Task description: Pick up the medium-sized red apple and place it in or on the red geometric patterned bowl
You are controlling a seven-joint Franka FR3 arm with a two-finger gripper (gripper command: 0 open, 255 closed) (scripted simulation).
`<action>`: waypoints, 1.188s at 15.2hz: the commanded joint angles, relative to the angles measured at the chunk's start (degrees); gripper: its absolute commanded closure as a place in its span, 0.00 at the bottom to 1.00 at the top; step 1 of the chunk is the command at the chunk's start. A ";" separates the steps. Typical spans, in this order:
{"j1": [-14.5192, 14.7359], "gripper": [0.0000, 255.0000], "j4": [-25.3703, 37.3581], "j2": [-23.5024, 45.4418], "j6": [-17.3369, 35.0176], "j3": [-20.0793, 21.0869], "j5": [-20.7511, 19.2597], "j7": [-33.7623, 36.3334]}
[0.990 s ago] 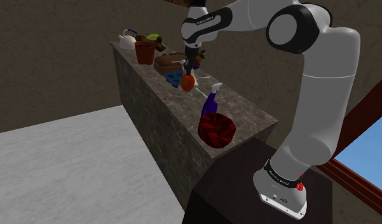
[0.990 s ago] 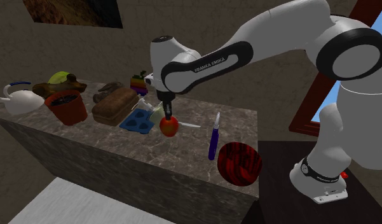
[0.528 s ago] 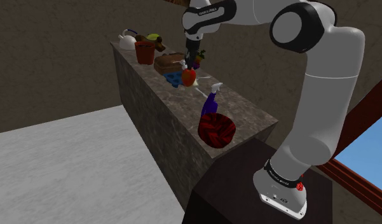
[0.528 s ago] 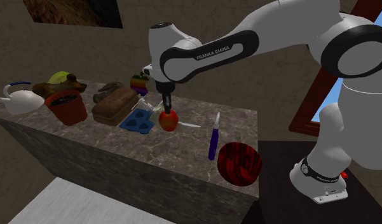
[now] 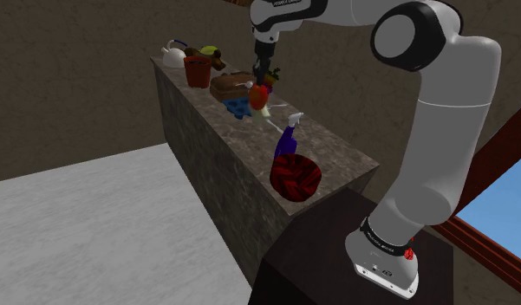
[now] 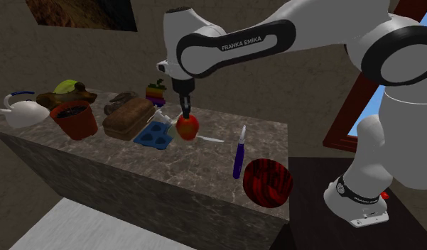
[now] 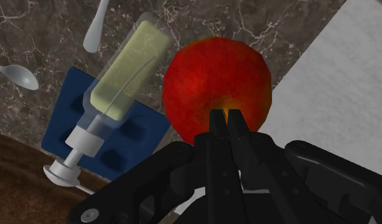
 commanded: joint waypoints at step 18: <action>4.28 1.00 -36.31 -37.77 -1.31 3.46 -7.31 9.45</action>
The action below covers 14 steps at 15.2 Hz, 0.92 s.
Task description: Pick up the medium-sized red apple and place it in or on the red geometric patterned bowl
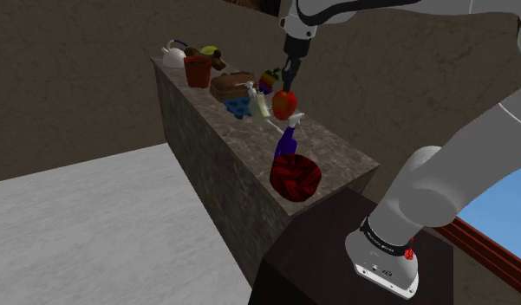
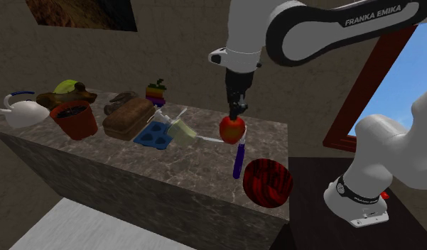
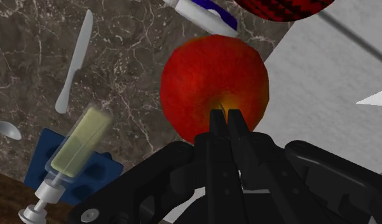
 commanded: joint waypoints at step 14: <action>1.15 1.00 -18.53 -28.23 -10.21 6.29 0.45 6.89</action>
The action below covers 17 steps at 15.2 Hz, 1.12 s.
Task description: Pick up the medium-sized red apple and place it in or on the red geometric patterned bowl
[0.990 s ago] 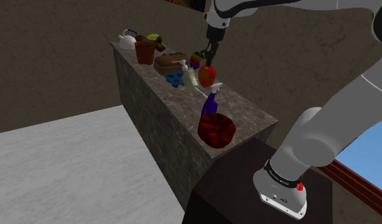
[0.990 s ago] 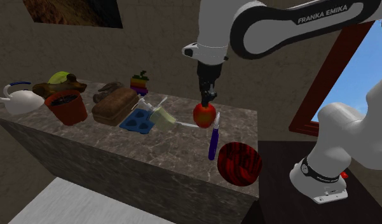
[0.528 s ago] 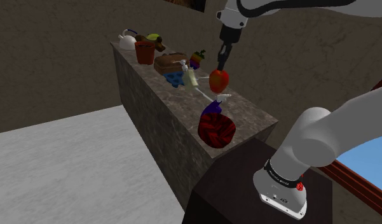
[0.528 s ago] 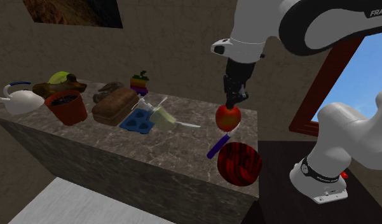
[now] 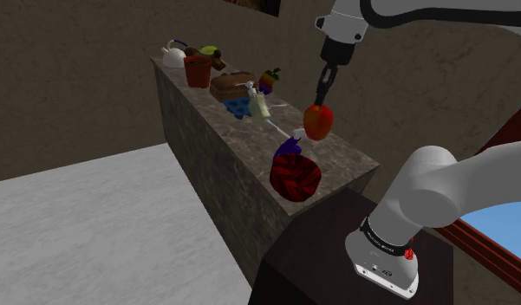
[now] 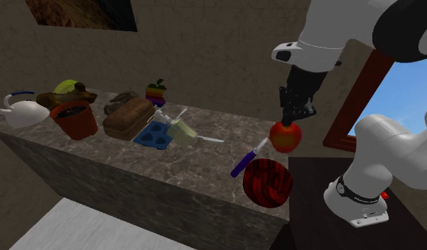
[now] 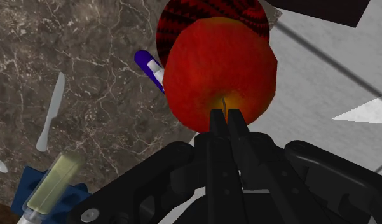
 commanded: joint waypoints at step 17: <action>-0.17 1.00 -13.91 -0.41 13.45 -0.37 -0.59 0.95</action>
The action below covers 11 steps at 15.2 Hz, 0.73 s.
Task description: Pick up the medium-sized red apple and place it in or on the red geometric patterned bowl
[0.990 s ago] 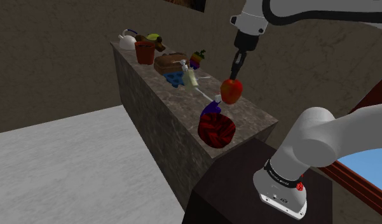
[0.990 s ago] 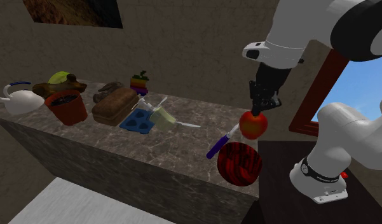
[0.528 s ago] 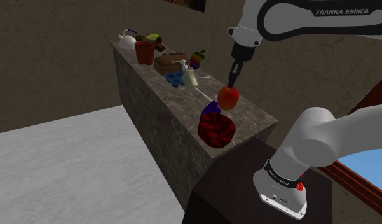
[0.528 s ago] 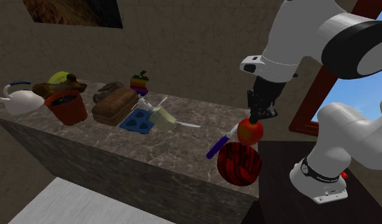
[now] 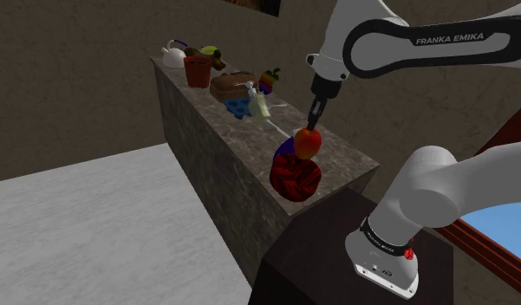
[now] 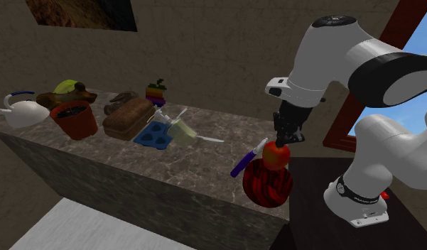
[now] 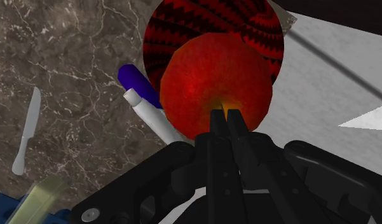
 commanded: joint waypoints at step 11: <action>-0.16 1.00 -6.59 1.88 8.48 -0.26 -0.49 0.57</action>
